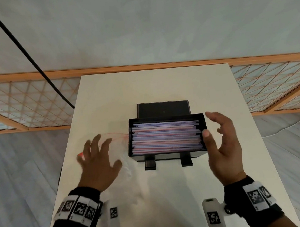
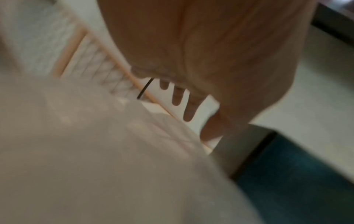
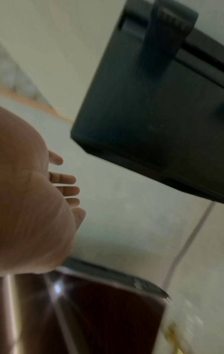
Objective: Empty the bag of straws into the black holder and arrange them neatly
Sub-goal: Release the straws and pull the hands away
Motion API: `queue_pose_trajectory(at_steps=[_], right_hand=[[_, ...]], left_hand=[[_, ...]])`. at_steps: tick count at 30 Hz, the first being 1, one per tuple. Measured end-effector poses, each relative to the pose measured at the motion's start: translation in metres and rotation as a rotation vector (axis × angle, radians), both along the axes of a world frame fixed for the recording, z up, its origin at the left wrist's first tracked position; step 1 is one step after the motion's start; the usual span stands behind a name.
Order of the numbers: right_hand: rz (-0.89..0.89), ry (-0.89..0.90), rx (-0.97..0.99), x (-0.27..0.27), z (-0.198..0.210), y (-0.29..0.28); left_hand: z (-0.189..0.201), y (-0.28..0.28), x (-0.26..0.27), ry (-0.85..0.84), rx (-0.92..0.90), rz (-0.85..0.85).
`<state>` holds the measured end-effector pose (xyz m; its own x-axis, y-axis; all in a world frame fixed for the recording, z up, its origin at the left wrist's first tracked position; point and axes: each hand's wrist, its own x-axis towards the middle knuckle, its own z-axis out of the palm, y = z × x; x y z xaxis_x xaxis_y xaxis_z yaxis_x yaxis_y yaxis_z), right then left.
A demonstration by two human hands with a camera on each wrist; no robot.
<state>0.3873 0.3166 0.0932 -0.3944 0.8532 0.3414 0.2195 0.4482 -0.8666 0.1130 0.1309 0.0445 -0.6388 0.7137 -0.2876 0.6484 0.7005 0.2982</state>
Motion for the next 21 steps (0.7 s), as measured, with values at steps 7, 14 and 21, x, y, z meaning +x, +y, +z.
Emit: queue_pose_trajectory(at_steps=[7,14,21], right_hand=[[0.567,-0.149,0.122,-0.042,0.014,-0.065],[0.949,-0.616,0.063,-0.094,-0.005,-0.120],[0.929,-0.457,-0.124,-0.158,-0.029,-0.146]], left_hand=[[-0.055,-0.034,0.005,-0.136,-0.319,0.055],[-0.030,-0.054,-0.005,-0.141,0.157,0.213],[0.039,-0.095,0.001,-0.776,0.634,0.488]])
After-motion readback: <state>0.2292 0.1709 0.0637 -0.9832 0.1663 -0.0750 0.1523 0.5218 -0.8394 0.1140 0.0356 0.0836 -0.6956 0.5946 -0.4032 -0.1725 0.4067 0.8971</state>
